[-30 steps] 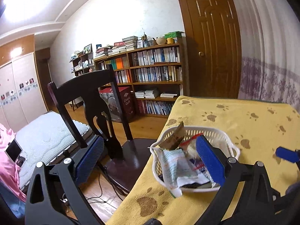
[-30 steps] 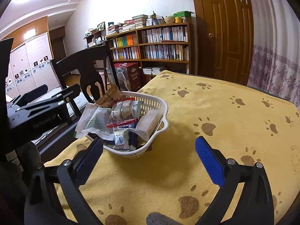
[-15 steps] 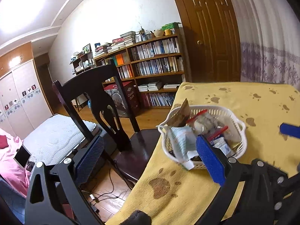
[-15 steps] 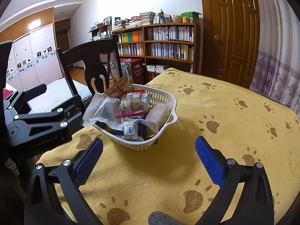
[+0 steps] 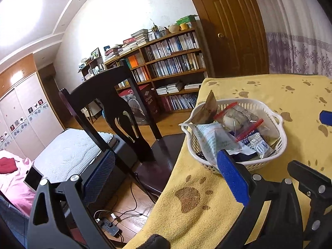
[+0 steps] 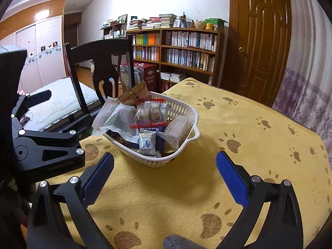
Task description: Organize snacks
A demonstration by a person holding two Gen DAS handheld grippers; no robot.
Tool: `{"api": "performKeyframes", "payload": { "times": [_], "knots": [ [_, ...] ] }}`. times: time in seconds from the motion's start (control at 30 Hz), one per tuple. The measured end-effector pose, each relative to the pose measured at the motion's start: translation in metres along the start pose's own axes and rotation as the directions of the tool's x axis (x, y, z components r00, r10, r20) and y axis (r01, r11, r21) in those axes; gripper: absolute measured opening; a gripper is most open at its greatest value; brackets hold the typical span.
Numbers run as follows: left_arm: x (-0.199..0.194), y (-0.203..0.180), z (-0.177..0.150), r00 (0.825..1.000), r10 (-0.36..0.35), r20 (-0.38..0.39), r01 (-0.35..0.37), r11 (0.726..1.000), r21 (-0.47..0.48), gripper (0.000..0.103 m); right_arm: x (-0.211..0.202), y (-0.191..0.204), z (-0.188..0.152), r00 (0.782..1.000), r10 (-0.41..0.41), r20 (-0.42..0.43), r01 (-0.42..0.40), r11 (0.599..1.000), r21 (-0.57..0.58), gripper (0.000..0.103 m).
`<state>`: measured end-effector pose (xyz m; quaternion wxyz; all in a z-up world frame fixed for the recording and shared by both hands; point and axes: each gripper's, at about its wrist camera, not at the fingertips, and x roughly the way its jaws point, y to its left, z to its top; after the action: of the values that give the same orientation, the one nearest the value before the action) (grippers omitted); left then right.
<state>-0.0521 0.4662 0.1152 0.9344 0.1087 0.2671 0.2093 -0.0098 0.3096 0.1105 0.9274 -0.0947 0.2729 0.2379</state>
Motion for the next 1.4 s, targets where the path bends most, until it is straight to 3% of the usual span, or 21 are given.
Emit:
{"api": "performKeyframes", "payload": {
  "times": [0.2,1.4],
  "knots": [
    [0.012,0.000,-0.004,0.999,0.002,-0.032,-0.003,1.000,-0.003,0.100,0.004,0.002,0.000,1.000,-0.010,-0.013,0.010,1.000,-0.007,0.098],
    [0.016,-0.002,-0.005,0.999,-0.005,-0.034,0.006,1.000,0.005,0.100,0.016,0.004,0.001,0.999,-0.023,-0.044,0.022,1.000,-0.015,0.098]
  ]
}}
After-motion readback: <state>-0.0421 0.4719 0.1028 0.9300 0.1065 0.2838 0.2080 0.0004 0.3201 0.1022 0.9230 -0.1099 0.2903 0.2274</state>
